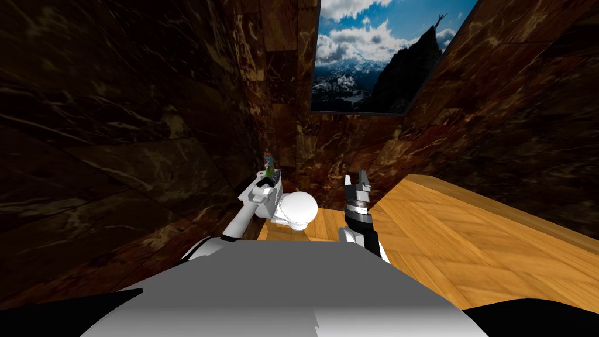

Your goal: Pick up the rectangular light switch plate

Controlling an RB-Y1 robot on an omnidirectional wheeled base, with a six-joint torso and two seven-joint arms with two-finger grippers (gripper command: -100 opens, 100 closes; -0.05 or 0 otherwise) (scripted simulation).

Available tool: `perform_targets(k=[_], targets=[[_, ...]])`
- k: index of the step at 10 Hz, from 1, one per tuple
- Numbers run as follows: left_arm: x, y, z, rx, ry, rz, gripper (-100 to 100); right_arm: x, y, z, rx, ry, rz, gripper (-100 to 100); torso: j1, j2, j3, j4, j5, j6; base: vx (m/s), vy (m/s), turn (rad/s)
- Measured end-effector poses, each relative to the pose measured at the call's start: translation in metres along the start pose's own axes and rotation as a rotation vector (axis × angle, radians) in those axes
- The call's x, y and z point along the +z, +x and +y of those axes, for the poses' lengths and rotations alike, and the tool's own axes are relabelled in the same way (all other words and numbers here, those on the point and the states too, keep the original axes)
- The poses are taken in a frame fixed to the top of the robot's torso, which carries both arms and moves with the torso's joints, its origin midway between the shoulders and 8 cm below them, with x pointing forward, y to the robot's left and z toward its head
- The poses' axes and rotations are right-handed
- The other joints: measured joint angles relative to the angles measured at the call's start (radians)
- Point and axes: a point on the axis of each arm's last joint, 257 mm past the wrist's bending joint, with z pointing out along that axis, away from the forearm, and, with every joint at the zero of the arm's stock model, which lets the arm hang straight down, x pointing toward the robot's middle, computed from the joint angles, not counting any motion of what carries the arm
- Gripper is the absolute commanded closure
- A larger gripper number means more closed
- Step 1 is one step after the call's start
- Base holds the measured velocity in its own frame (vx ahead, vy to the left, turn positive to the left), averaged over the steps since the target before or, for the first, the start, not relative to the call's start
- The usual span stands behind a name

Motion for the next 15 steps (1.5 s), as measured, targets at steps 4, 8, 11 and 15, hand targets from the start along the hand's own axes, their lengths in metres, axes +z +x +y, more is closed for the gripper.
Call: perform_targets(k=[4,8,11,15], targets=[[0.013,0.008,0.01,-0.009,-0.098,0.024,-100,0.0,0.0,0.0,0.0,0.0,0.0,0,0.0,0.0,0.0,0.0,0.0,0.0,-0.002,0.012,-0.041],[0.028,0.017,0.018,-0.027,-0.2,0.052,-100,0.0,0.0,0.0,0.0,0.0,0.0,0,0.001,0.0,0.0,0.0,0.0,0.0,-0.001,0.021,-0.03],[0.035,0.023,0.022,-0.038,-0.274,0.072,-100,0.0,0.0,0.0,0.0,0.0,0.0,0,0.001,-0.001,0.0,0.0,0.0,0.0,0.007,0.027,-0.026],[0.04,0.034,0.027,-0.053,-0.376,0.098,-100,0.0,0.0,0.0,0.0,0.0,0.0,0,0.002,-0.001,0.0,0.0,0.0,0.0,0.005,0.029,-0.017]])
